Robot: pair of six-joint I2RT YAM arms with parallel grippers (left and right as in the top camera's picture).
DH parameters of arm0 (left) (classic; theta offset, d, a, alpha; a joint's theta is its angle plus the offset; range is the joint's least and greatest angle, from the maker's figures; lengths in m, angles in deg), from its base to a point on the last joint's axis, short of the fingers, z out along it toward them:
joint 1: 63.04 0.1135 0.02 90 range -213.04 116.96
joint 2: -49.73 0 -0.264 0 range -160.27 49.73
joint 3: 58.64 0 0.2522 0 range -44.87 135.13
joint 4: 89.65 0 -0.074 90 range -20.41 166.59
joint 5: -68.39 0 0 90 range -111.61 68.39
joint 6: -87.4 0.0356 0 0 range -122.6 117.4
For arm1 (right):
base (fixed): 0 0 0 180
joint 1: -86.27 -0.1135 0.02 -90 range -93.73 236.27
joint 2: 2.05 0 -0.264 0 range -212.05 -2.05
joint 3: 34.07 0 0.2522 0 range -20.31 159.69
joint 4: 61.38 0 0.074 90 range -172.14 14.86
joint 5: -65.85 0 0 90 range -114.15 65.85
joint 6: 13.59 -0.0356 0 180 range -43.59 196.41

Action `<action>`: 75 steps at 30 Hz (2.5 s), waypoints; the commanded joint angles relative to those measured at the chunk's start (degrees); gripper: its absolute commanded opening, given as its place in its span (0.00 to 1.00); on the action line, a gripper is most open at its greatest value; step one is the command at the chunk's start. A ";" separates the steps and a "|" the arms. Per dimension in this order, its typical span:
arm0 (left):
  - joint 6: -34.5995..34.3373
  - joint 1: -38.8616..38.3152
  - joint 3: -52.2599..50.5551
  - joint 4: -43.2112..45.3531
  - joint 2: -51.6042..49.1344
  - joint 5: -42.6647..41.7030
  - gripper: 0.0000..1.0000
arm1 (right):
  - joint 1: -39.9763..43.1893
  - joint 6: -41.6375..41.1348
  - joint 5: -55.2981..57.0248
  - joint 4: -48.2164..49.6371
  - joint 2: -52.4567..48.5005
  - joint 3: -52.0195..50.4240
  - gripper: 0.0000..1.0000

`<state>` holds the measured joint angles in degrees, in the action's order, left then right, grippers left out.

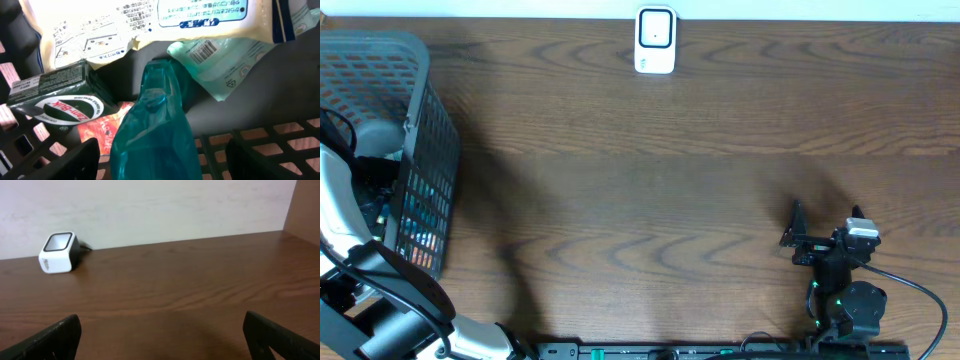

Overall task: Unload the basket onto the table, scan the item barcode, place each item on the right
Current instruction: 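Grasp the teal spray bottle with the left gripper, then lift the bottle out and carry it toward the white scanner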

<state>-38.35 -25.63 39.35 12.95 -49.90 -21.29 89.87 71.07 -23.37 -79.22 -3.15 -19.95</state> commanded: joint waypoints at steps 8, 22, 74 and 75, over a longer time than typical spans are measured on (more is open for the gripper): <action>1.44 0.13 -1.49 1.44 -0.26 0.11 0.50 | -0.26 0.70 -0.50 -0.33 0.07 -0.04 0.99; 1.44 0.20 3.80 -0.72 6.71 0.07 0.29 | -0.26 0.72 -0.52 -0.33 0.07 -0.04 0.99; -1.99 -18.14 4.63 15.13 37.83 -42.21 0.29 | -0.26 0.72 -0.52 -0.33 0.07 -0.04 0.99; -1.97 -20.26 4.63 15.13 36.87 -41.33 0.29 | -0.26 0.72 -0.52 -0.33 0.07 -0.04 0.99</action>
<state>-40.29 -41.39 41.65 26.99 -11.02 -62.67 89.87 71.07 -23.37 -79.22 -3.15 -19.95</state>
